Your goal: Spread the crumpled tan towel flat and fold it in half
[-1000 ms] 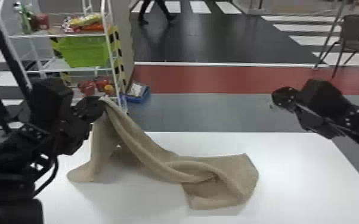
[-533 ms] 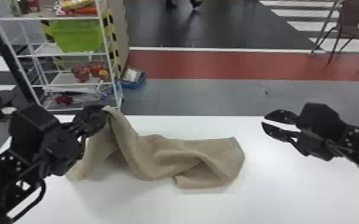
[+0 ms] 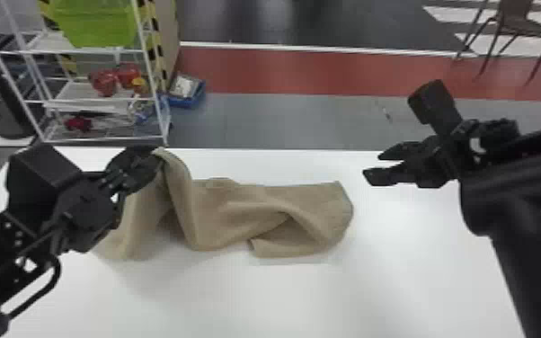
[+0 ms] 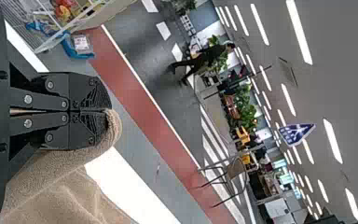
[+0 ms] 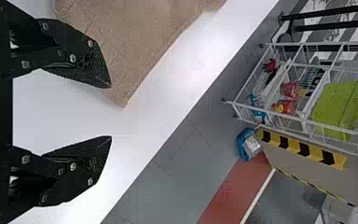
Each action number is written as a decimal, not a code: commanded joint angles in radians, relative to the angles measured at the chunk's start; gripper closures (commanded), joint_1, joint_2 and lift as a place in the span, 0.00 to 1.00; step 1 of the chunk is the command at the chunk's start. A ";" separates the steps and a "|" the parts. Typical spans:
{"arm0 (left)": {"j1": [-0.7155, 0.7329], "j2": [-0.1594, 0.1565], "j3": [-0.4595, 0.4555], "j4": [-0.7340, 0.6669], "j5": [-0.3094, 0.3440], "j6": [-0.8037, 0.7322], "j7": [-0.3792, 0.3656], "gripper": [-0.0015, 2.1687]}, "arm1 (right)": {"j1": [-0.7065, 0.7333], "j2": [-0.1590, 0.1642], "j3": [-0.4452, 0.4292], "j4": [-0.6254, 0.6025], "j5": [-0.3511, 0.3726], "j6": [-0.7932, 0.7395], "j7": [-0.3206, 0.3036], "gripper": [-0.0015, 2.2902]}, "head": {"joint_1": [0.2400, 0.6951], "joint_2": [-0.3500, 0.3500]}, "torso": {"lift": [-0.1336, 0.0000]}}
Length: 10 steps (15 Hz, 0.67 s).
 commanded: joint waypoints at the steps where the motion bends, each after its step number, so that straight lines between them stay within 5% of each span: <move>1: -0.001 -0.003 0.001 0.008 -0.002 -0.002 0.000 0.98 | -0.047 0.015 0.011 0.102 0.037 0.002 0.002 0.24 | 0.99 0.39 | 0.08; 10: -0.013 -0.003 -0.005 0.051 0.001 -0.041 0.000 0.98 | -0.178 0.127 0.014 0.433 0.140 -0.069 -0.094 0.24 | 1.00 0.36 | 0.08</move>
